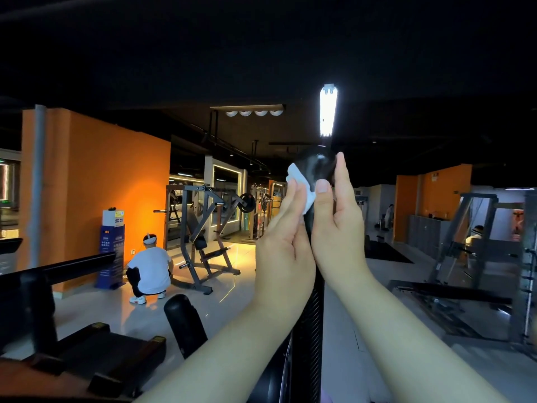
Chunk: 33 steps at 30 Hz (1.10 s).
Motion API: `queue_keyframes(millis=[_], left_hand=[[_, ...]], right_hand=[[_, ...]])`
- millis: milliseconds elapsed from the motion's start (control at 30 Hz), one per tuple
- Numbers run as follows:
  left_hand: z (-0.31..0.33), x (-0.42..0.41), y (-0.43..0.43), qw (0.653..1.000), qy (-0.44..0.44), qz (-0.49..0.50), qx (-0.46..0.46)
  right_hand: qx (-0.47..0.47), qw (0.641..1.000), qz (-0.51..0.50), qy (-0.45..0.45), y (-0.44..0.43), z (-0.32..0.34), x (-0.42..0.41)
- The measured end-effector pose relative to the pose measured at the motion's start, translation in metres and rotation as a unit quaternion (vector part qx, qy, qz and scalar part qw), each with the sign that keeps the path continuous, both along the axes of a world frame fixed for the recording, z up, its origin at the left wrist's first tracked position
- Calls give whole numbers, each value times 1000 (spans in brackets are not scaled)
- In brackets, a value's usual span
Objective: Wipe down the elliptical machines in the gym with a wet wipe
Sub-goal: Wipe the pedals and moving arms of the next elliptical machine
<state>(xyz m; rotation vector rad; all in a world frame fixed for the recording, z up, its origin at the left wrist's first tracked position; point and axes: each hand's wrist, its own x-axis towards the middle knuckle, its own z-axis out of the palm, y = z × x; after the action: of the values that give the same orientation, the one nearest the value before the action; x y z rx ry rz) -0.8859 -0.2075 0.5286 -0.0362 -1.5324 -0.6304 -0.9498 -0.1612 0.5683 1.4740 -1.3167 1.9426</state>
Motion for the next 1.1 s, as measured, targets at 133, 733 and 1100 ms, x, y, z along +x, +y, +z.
queue_keyframes(millis=[133, 733, 1100], left_hand=[[12, 4, -2, 1000, -1, 7, 4], [21, 14, 3, 999, 26, 4, -19], [8, 30, 20, 999, 34, 3, -19]], right_hand=[[-2, 1000, 22, -6, 6, 2, 3], [-25, 999, 26, 6, 16, 8, 18], [-26, 994, 105, -10, 29, 12, 33]])
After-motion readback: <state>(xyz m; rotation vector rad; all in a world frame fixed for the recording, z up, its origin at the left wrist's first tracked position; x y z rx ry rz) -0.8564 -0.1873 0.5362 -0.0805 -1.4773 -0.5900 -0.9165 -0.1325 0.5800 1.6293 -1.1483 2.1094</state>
